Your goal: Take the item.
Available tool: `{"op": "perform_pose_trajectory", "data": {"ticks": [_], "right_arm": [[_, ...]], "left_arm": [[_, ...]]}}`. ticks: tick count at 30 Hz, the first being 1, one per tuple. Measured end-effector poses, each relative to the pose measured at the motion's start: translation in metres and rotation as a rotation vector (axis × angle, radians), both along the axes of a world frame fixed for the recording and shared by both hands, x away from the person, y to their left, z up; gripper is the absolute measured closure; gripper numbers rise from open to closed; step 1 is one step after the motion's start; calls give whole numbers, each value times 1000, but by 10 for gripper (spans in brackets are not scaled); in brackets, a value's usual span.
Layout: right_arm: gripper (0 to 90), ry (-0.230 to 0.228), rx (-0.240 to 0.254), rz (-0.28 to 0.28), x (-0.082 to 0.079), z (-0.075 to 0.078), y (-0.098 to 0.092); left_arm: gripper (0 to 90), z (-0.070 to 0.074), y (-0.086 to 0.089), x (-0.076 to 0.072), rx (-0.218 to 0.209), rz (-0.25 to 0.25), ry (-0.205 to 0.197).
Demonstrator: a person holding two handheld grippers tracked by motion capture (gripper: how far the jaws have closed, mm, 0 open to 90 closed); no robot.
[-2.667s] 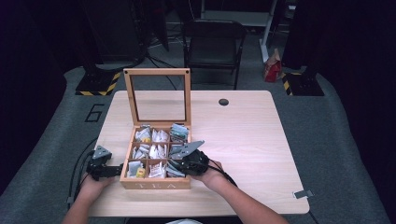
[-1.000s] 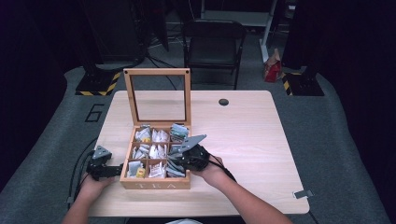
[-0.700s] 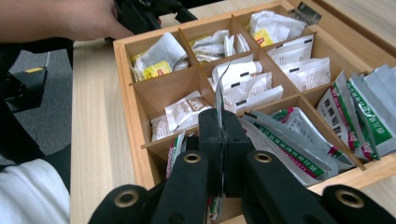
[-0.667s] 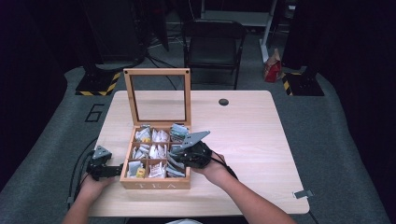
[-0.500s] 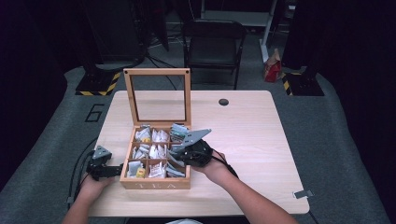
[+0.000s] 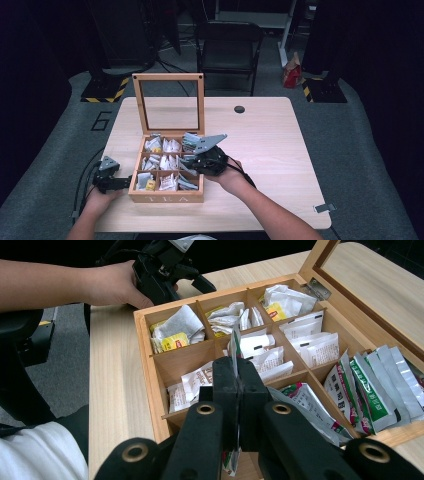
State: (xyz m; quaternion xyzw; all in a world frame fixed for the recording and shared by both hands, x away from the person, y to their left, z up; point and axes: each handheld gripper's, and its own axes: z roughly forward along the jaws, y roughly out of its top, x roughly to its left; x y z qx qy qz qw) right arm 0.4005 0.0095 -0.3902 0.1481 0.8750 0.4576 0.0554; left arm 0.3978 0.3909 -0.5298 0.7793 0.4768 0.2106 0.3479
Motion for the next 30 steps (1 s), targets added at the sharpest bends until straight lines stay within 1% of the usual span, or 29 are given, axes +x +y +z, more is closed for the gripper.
{"op": "perform_pose_trajectory", "data": {"ticks": [6,8,9,15,17,20,22,28,29,30], "right_arm": [[897,-5,4,-11,2,4,-2],[897,-16,5,-11,5,5,-5],[897,-8,6,-22,5,6,-6],[897,-11,7,-49,9,9,-16],[897,-21,5,-53,11,10,-20],[897,-18,8,-74,12,12,-25],[897,-32,8,-78,14,13,-29],[897,-32,17,-106,16,18,-39],[897,-39,16,-104,17,19,-41],[897,-30,21,-118,17,20,-42]], "left_arm": [[152,0,0,0,0,0,0],[152,0,0,0,0,0,0],[152,0,0,0,0,0,0],[152,0,0,0,0,0,0],[152,0,0,0,0,0,0],[152,0,0,0,0,0,0],[152,0,0,0,0,0,0],[152,0,0,0,0,0,0],[152,0,0,0,0,0,0],[152,0,0,0,1,0,0]]}}
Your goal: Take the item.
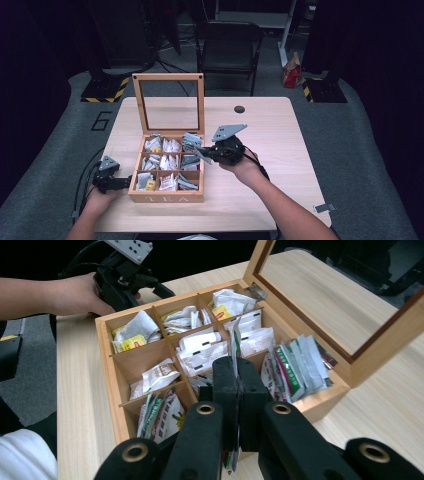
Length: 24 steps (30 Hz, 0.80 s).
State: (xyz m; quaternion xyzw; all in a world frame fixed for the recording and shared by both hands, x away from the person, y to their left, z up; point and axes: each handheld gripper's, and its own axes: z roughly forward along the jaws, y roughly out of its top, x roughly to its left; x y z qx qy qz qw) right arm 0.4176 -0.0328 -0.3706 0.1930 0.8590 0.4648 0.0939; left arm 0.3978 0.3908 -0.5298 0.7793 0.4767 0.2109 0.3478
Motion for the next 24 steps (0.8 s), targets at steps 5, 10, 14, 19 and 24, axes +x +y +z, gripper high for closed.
{"op": "perform_pose_trajectory", "data": {"ticks": [5,10,14,19,24], "right_arm": [[897,-15,-2,-10,3,4,-8],[897,-27,-6,-21,6,5,-15],[897,-25,-5,-44,8,7,-21],[897,-26,-4,-70,10,8,-29],[897,-33,-7,-90,15,8,-38]], "left_arm": [[152,0,0,0,-1,0,0],[152,0,0,0,0,0,0],[152,0,0,0,0,0,0],[152,0,0,0,0,0,0],[152,0,0,0,0,0,0]]}}
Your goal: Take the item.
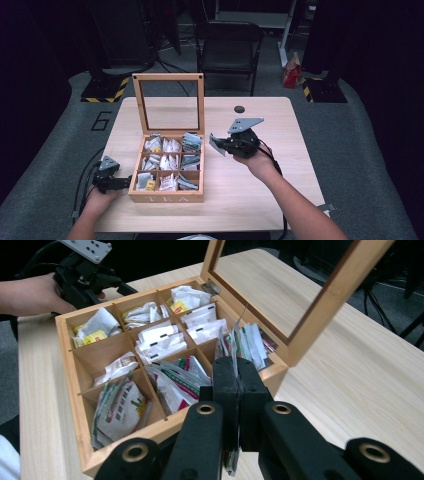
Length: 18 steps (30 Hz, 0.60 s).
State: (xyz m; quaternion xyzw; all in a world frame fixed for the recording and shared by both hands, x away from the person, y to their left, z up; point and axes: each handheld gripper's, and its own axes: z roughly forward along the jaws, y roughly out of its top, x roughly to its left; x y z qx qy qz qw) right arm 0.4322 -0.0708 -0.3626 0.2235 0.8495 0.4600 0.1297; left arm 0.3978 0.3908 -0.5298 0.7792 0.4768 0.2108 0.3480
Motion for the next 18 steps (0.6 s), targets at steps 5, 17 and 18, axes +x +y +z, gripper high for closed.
{"op": "perform_pose_trajectory", "data": {"ticks": [5,17,18], "right_arm": [[896,-4,2,-24,2,1,-8],[896,-13,4,-54,5,-2,-27],[896,-12,8,-62,5,-2,-28]], "left_arm": [[152,0,0,0,0,0,0],[152,0,0,0,0,0,0],[152,0,0,0,1,0,0]]}}
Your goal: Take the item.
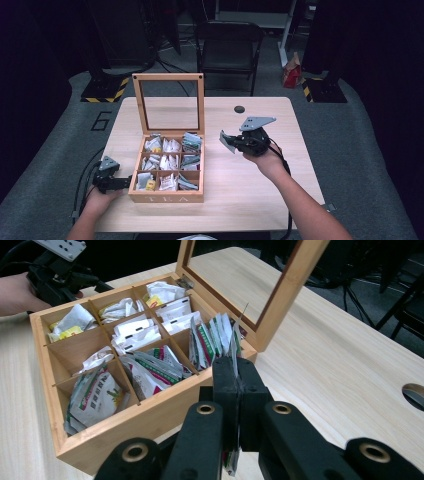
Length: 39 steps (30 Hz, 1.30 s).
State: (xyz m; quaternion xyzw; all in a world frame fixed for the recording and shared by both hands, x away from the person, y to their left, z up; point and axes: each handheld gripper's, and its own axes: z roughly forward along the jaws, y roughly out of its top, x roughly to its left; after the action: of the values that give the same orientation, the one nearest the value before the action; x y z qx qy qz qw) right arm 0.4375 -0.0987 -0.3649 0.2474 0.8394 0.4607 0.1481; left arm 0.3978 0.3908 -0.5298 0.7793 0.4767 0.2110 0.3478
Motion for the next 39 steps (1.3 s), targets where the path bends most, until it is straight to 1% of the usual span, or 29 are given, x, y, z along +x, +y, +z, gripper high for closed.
{"op": "perform_pose_trajectory", "data": {"ticks": [12,13,16,23,27,39], "right_arm": [[896,6,-6,-42,4,-10,-15],[896,1,-7,-45,5,-11,-16],[896,9,-9,-54,4,-15,-19],[896,17,-25,-67,4,-25,-26],[896,13,-18,-82,3,-31,-29],[895,25,-36,-112,3,-50,-41]], "left_arm": [[152,0,0,0,0,0,0],[152,0,0,0,1,-1,0],[152,0,0,0,0,0,0],[152,0,0,0,1,0,0],[152,0,0,0,1,-1,0],[152,0,0,0,1,0,0]]}}
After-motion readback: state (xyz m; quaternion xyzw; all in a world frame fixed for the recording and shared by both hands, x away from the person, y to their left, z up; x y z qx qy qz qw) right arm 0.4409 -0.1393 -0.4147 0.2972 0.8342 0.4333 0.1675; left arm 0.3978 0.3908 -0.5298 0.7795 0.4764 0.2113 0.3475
